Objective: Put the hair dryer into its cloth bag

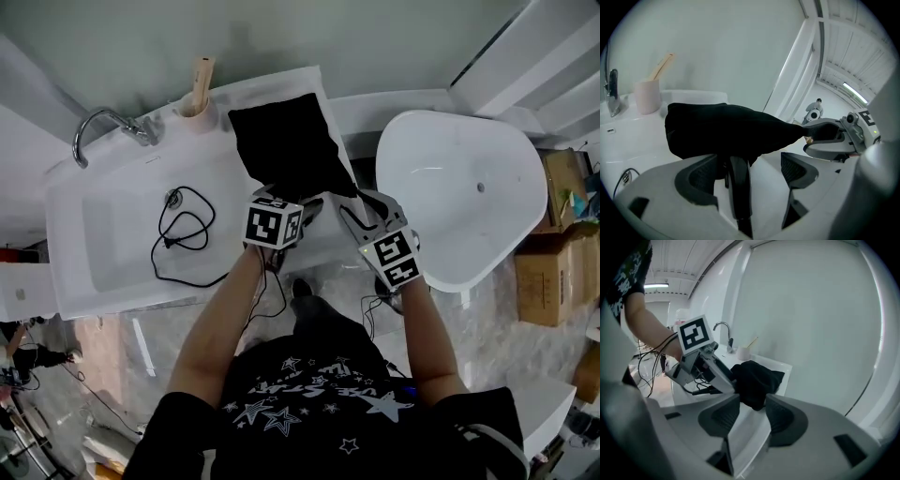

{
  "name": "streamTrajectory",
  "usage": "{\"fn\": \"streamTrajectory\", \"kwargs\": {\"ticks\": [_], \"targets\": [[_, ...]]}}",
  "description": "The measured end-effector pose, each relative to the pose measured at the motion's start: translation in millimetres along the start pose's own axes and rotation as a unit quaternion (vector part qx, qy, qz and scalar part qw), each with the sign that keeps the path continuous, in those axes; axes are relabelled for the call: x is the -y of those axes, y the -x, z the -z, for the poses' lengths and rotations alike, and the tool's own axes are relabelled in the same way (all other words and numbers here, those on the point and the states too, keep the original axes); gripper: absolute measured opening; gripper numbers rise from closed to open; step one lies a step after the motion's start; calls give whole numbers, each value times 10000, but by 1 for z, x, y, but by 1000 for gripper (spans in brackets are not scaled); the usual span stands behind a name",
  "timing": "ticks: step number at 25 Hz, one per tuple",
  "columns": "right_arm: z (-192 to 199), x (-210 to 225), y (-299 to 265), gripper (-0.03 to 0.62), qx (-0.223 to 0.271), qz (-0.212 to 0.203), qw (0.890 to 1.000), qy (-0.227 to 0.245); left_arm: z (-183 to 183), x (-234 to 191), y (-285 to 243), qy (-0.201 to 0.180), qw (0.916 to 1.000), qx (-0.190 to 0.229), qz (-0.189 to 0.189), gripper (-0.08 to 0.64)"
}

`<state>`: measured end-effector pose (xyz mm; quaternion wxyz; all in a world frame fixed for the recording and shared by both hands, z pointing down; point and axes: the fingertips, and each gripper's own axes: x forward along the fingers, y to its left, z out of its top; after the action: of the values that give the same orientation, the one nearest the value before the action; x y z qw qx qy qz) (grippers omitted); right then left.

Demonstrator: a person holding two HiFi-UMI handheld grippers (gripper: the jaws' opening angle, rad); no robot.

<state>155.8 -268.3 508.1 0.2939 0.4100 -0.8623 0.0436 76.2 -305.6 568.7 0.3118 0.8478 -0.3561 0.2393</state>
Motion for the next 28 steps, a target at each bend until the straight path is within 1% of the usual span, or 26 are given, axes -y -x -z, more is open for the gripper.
{"fn": "streamTrajectory", "kwargs": {"ticks": [2, 5, 9, 11, 13, 15, 17, 19, 23, 24, 27, 28], "targets": [[-4, -2, 5, 195, 57, 174, 9998, -54, 4, 2, 13, -70, 10000, 30, 16, 420], [-12, -3, 16, 197, 183, 478, 9986, -160, 7, 7, 33, -109, 9998, 149, 80, 420], [-26, -15, 35, 137, 435, 780, 9955, -306, 12, 14, 64, -83, 9991, 381, 135, 420], [-32, -23, 46, 125, 556, 935, 9935, -345, 16, 20, 79, -69, 9987, 460, 207, 420], [-38, -32, 56, 70, 654, 1047, 9916, -396, 20, 27, 93, -106, 9982, 521, 295, 419], [-42, -42, 65, 38, 733, 1120, 9900, -458, 22, 34, 109, -172, 9974, 612, 337, 387], [-44, -50, 73, 25, 807, 1217, 9881, -478, 23, 40, 124, -206, 9964, 740, 370, 365], [-49, -58, 81, 13, 895, 1331, 9859, -481, 25, 45, 139, -231, 9951, 860, 440, 342], [-62, -78, 97, 6, 1092, 1468, 9815, -568, 30, 50, 171, -404, 9920, 1112, 437, 258], [-65, -82, 103, 6, 1168, 1543, 9791, -621, 32, 51, 178, -449, 9913, 1164, 423, 240], [-70, -93, 123, 6, 1402, 1891, 9687, -789, 46, 55, 196, -518, 9902, 1226, 431, 233], [-70, -98, 129, 6, 1426, 1986, 9662, -813, 51, 57, 202, -518, 9899, 1241, 443, 212]]}}
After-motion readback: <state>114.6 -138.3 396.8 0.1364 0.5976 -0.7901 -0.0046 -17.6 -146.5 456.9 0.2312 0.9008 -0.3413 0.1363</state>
